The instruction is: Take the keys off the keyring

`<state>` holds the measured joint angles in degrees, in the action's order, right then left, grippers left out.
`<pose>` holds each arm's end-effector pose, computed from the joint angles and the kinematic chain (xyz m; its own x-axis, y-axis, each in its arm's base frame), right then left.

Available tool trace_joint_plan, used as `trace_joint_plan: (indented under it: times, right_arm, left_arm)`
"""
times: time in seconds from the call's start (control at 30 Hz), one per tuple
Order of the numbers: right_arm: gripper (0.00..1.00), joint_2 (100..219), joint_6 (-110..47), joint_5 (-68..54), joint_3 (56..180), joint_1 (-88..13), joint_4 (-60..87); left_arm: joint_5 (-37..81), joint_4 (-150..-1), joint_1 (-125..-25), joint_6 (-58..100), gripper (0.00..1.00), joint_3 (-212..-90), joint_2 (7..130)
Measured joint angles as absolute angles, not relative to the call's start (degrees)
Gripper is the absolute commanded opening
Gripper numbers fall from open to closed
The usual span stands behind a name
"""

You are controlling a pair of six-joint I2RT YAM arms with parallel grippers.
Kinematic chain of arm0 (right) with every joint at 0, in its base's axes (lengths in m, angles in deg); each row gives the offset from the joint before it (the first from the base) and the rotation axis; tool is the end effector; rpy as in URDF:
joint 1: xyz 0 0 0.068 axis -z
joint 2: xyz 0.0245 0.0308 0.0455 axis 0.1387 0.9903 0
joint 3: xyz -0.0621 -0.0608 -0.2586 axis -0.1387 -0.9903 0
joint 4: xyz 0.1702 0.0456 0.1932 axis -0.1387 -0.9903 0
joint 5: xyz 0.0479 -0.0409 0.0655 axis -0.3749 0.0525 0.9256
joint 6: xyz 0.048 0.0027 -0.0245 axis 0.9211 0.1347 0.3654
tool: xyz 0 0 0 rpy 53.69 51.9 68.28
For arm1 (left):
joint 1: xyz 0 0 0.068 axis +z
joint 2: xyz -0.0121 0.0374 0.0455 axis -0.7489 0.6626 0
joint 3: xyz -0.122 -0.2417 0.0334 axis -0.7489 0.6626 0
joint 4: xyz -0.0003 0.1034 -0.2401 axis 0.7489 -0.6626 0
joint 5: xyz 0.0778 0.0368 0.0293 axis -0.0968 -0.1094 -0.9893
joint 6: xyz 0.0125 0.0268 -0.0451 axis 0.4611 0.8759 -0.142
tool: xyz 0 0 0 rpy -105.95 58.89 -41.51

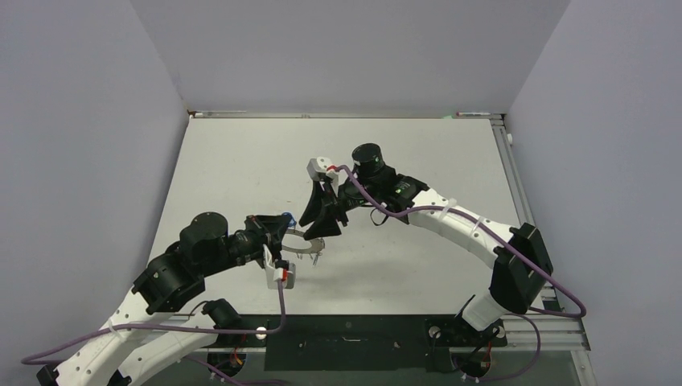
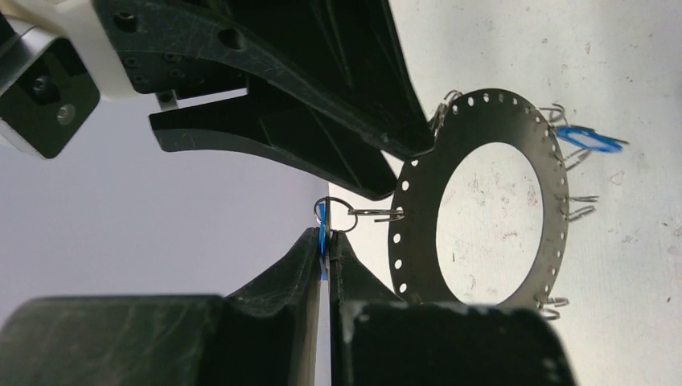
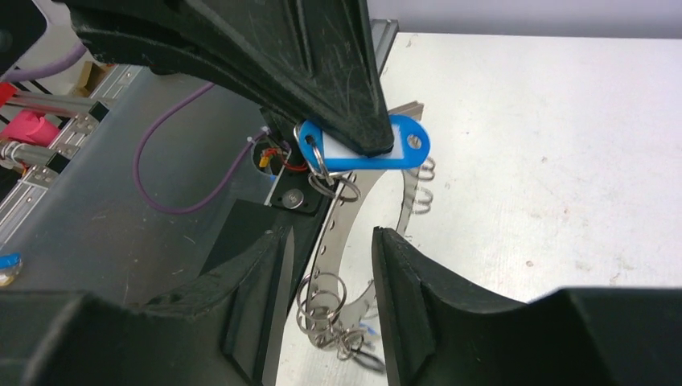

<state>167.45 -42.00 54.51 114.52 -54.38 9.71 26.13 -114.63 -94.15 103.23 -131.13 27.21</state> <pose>0.2159 0.2752 0.3336 -0.1924 -0.2339 -0.9530 -0.8694 -0.4098 0.2761 0.0781 -0.0910 0.3601 0.7221 0.5826 -0.3730 0.4888 -0.0481 0.8711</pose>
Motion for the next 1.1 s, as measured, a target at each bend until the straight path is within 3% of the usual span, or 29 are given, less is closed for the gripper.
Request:
trace_joint_plan:
  times: [0.1,0.2,1.1]
  right_arm:
    - [0.52,167.51,-41.04,54.60,115.38,-54.08,10.80]
    - [0.54,167.66,-40.76,54.80,116.97,-54.08,11.35]
    - [0.45,172.28,-56.69,55.26,122.50,-57.22,-5.24]
  left_arm:
    - [26.53,-114.74,-94.15,103.97,0.00,-130.76,26.97]
    - [26.72,-114.72,-94.15,104.74,0.00,-130.08,26.64]
    - [27.47,-113.67,-93.93,107.18,0.00,-126.71,24.94]
